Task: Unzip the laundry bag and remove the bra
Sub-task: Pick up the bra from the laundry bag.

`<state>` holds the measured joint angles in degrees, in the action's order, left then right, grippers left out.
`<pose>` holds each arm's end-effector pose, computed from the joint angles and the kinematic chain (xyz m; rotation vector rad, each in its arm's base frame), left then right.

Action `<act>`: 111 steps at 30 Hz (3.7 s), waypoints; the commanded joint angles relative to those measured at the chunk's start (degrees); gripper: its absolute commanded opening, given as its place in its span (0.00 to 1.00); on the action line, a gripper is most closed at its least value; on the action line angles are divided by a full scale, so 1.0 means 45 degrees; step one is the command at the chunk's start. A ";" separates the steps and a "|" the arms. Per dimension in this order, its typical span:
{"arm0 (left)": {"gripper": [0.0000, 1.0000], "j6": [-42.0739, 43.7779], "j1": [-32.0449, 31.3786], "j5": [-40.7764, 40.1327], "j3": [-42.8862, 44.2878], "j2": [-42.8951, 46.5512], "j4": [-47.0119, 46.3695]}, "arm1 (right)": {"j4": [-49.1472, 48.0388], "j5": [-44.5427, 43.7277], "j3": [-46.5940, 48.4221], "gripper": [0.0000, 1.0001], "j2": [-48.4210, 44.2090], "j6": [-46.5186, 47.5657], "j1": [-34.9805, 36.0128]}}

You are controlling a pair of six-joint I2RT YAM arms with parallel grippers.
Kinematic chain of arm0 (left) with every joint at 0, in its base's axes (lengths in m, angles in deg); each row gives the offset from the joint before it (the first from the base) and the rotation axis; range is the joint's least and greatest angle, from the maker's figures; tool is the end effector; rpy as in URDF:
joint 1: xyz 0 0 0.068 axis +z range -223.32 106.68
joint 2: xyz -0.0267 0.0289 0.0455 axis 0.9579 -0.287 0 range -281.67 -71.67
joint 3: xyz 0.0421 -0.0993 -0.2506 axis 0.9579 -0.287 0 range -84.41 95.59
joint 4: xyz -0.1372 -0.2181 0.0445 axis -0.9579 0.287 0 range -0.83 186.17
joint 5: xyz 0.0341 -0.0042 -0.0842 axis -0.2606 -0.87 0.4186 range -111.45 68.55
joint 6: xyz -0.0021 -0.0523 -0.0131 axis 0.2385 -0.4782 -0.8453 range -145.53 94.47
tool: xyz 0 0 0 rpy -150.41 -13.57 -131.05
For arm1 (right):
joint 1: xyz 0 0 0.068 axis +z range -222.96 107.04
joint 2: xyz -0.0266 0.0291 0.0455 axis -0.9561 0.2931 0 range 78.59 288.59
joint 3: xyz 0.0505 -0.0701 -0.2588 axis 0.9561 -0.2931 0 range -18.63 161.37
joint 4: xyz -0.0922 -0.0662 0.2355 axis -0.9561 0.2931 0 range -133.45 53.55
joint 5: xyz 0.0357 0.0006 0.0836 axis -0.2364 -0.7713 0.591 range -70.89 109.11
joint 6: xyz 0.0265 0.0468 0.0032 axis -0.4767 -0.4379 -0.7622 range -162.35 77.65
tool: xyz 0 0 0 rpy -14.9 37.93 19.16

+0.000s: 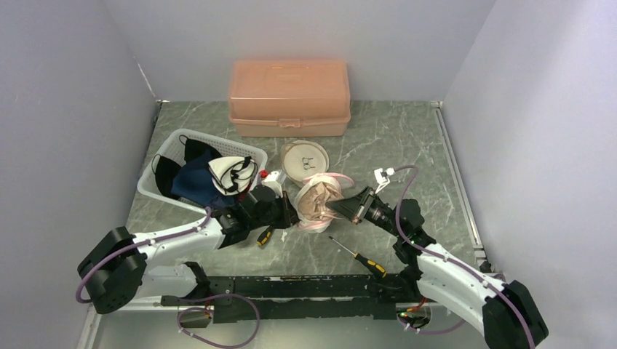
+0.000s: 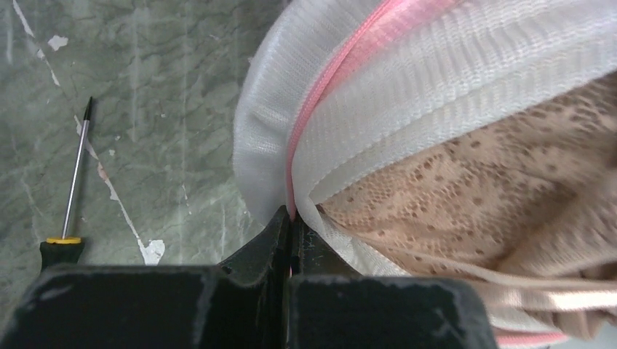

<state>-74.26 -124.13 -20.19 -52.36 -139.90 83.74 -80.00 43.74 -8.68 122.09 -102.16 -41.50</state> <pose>0.1571 -0.1938 0.2063 0.0559 2.2931 -1.0120 0.1390 0.1023 0.2154 0.0375 1.7530 1.5481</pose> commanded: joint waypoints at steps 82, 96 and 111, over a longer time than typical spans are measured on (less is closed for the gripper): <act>0.65 -0.2429 0.0122 0.2367 -0.0865 -0.0377 -0.7094 | -0.2661 -0.3451 -0.1201 0.00 -0.0614 -0.3063 -0.0260; 0.03 -0.2409 0.0122 0.1596 -0.0881 -0.1026 -0.6323 | -0.2303 -0.3160 -0.1151 0.00 -0.1121 -0.3068 -0.0266; 0.03 -0.2884 0.0496 -0.1714 -0.0853 -0.1981 0.0283 | -0.0718 -0.1249 -0.1787 0.00 -0.1188 -0.2420 -0.0288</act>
<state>-86.39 -123.76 -18.55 -56.29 -145.47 69.99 -81.62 35.82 -17.18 119.69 -114.29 -42.65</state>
